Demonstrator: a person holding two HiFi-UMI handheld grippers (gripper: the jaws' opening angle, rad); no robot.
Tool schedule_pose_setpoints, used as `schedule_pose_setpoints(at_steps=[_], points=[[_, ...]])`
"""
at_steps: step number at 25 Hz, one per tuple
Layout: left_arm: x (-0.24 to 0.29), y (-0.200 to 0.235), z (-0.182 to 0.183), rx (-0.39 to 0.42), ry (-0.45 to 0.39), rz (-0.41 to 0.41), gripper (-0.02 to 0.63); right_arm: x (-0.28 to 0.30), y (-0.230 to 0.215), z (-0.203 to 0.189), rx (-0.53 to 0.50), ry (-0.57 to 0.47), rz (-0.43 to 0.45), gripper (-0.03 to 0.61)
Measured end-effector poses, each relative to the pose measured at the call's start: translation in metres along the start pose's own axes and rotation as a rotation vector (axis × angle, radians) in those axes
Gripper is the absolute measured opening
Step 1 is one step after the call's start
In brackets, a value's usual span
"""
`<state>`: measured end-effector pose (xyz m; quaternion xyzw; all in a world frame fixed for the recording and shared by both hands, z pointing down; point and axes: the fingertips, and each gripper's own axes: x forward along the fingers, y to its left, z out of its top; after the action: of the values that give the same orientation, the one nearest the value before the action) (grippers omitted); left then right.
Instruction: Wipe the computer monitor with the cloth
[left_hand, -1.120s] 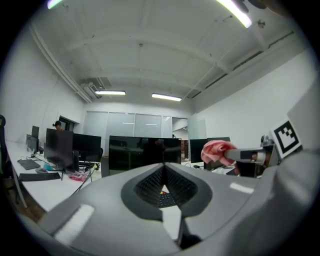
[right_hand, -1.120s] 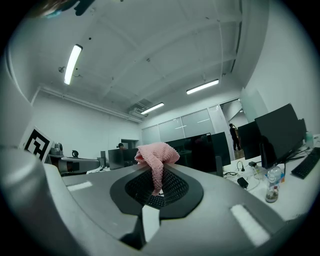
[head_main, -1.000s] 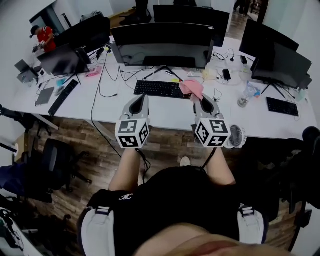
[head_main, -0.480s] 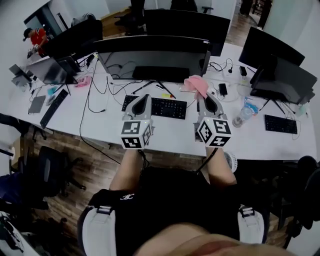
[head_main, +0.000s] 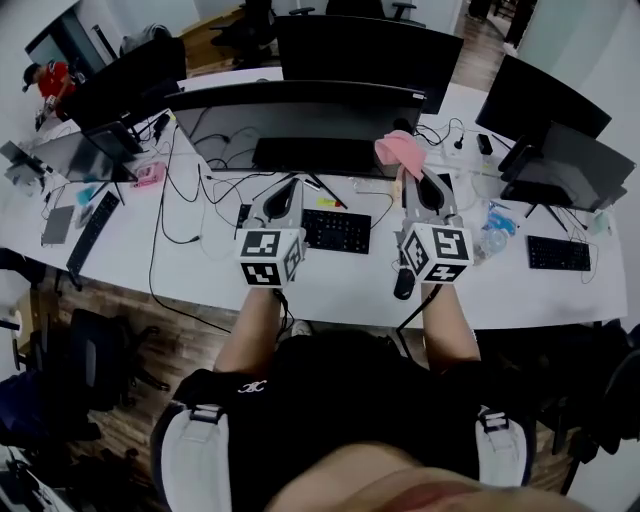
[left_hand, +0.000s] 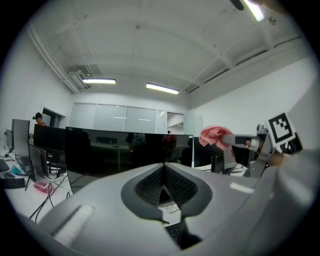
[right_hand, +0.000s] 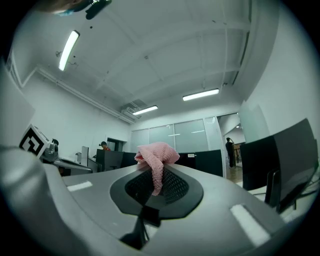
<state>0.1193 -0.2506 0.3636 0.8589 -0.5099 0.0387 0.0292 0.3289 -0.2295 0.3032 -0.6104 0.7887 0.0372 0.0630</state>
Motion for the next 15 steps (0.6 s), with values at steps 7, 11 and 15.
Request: schedule_pose_setpoints(at_steps=[7,11,15], points=[[0.009,0.030,-0.008,-0.029,0.016,-0.017,0.054,0.038,0.014,0.040,-0.410,-0.090,0.031,0.011],[0.008,0.046,-0.011,-0.044,0.016,-0.008,0.053,0.066,0.026,0.053,-0.709,-0.062,0.068,0.011],[0.003,0.059,-0.012,-0.051,0.010,-0.002,0.054,0.098,0.038,0.053,-0.953,-0.060,0.184,0.009]])
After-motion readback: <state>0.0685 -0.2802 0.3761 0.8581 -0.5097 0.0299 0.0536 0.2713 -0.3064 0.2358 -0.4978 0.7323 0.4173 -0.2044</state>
